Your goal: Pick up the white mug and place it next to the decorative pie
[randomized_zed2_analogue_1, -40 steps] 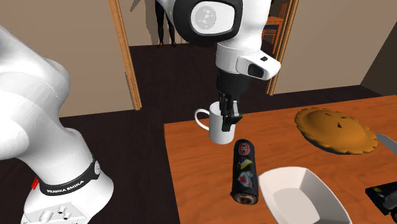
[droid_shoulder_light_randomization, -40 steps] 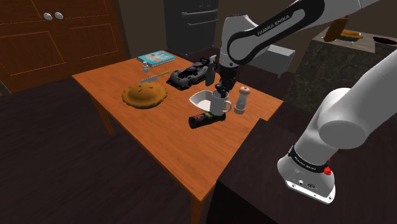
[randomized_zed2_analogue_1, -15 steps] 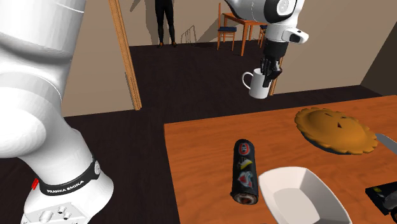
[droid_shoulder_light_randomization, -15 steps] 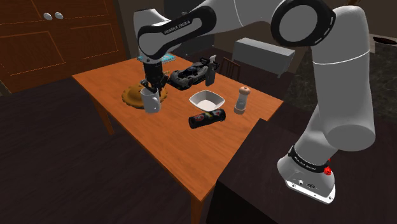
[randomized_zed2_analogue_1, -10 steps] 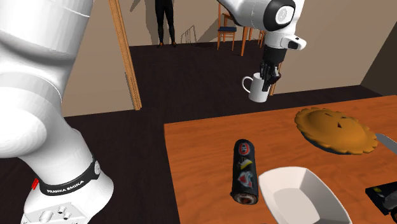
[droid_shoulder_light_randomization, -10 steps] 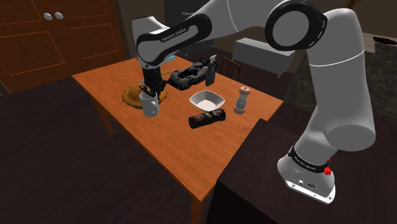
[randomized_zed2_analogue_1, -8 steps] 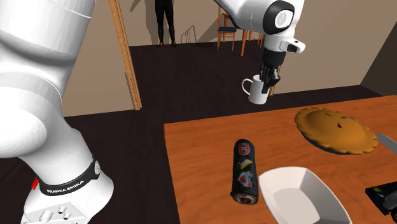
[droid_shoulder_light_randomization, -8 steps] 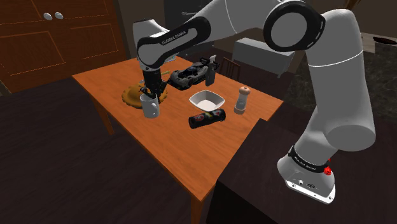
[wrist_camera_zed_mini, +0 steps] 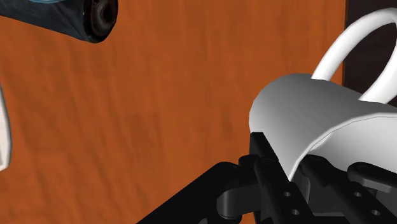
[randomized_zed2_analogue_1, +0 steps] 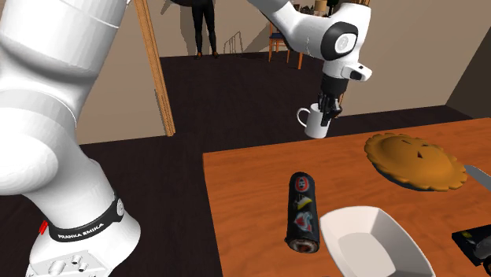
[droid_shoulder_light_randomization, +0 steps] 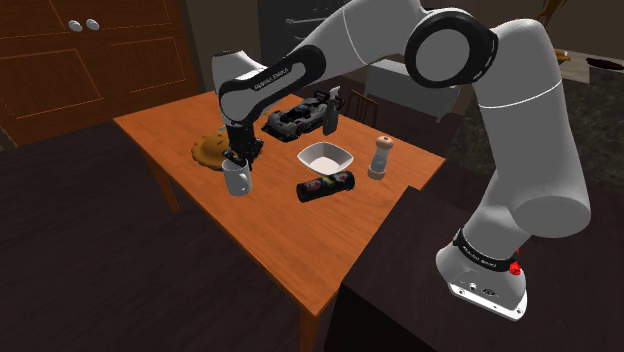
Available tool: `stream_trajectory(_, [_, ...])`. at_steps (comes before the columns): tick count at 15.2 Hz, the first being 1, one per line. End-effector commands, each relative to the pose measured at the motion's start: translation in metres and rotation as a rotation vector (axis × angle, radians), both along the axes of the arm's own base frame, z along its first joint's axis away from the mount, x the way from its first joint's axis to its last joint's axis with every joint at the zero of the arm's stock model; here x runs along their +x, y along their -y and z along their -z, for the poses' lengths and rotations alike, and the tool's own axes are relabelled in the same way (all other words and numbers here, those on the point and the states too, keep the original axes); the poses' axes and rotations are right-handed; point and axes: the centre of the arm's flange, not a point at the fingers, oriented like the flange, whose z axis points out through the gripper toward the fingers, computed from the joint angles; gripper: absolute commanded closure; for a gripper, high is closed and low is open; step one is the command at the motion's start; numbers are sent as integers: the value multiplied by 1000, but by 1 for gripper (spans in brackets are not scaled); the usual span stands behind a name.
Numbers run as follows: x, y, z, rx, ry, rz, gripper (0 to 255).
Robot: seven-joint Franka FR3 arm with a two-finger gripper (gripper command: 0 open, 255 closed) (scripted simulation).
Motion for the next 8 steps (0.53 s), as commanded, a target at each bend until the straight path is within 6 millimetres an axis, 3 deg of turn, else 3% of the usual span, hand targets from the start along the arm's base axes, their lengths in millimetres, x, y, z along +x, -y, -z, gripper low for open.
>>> stream_trajectory(1, [0,1,11,0,1,0,255])
stream_trajectory(8, [0,2,48,0,1,0,255])
